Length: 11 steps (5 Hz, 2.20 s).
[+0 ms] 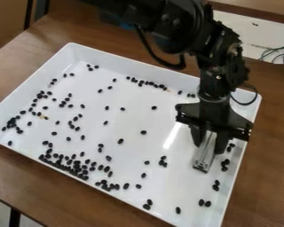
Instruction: Sweep into pile
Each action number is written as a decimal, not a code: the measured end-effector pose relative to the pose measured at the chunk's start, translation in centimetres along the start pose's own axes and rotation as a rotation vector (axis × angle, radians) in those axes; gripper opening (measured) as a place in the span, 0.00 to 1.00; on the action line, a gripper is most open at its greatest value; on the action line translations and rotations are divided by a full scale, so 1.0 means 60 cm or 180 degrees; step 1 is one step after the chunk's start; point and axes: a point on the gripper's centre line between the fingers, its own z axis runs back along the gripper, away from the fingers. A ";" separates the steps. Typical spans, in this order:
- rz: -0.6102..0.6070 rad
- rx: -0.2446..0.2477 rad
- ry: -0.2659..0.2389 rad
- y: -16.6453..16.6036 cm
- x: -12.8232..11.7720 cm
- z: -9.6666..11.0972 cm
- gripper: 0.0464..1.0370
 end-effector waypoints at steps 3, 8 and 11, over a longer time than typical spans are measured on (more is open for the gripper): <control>0.0024 -0.0256 0.0005 -0.042 -0.019 0.031 0.31; 0.0122 -0.0266 0.0130 -0.064 -0.006 -0.017 0.31; 0.0411 0.0181 0.0020 0.074 0.025 -0.019 0.31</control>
